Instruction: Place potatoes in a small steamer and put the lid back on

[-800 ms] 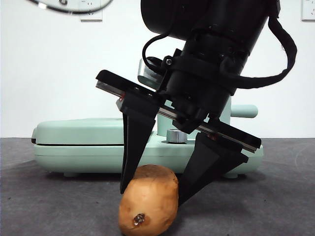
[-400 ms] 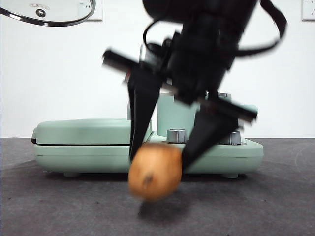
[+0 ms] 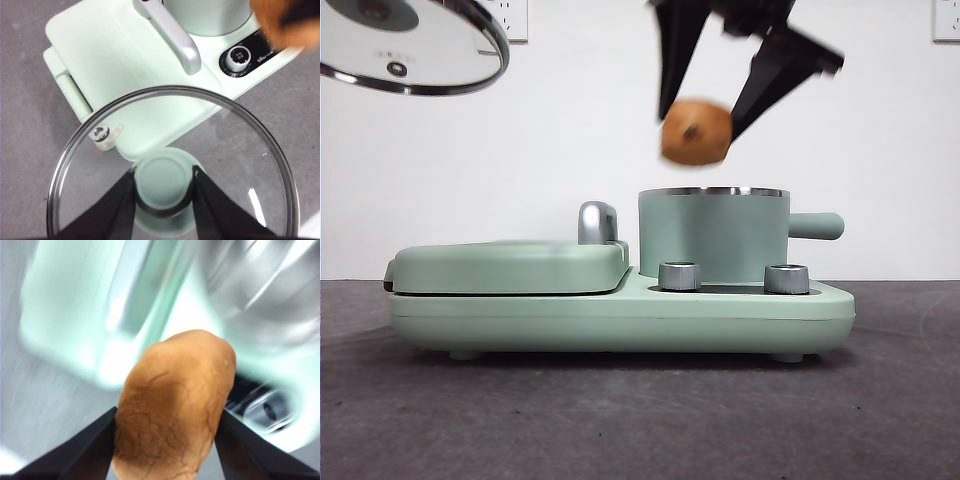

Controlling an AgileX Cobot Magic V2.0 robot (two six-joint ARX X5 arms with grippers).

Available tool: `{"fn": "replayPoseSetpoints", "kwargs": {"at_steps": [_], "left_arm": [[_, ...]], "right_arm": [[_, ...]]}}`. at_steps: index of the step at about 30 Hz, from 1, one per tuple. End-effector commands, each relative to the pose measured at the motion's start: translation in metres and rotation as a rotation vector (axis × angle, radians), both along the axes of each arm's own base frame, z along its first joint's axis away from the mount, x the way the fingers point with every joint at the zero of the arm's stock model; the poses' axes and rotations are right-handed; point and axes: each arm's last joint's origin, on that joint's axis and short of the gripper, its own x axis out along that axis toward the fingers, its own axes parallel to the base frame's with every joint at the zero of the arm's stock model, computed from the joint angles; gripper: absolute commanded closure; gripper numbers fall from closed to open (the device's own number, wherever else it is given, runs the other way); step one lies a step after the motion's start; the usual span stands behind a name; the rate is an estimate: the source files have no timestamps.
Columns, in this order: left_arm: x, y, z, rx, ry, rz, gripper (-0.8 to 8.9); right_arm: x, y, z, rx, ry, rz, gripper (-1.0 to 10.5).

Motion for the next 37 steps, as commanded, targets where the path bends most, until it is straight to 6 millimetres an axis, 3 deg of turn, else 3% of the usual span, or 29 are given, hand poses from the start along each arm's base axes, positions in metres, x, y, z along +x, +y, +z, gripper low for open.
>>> {"fn": "replayPoseSetpoints", "kwargs": {"at_steps": [1, 7, 11, 15, 21, 25, 27, 37], "left_arm": [[0.003, -0.004, 0.004, -0.033, -0.036, -0.004, 7.99], [0.005, -0.005, 0.004, -0.046, -0.057, -0.004, 7.99], [0.005, -0.006, 0.005, -0.051, -0.064, -0.004, 7.99], [0.005, -0.006, 0.005, -0.051, -0.064, -0.004, 7.99], [0.006, -0.006, 0.005, -0.056, -0.072, -0.004, 7.99], [0.007, -0.007, 0.007, -0.069, -0.091, -0.005, 7.99], [0.008, -0.008, 0.008, -0.080, -0.108, -0.005, 7.99], [0.030, -0.023, 0.009, -0.123, -0.190, -0.036, 7.99]], "right_arm": [[0.030, 0.000, 0.007, -0.048, -0.037, 0.044, 7.3], [0.088, -0.001, 0.007, -0.087, -0.077, 0.006, 7.3], [0.121, 0.000, -0.010, -0.088, -0.069, -0.016, 7.3], [0.142, -0.002, -0.034, -0.104, -0.026, -0.036, 7.3], [0.149, -0.004, -0.055, -0.113, 0.045, -0.033, 7.1], [0.148, -0.004, -0.051, -0.111, 0.037, -0.033, 4.9], [0.147, -0.005, -0.043, -0.110, 0.031, -0.030, 4.3], [0.114, -0.021, 0.022, -0.214, -0.030, -0.053, 4.3]]}}
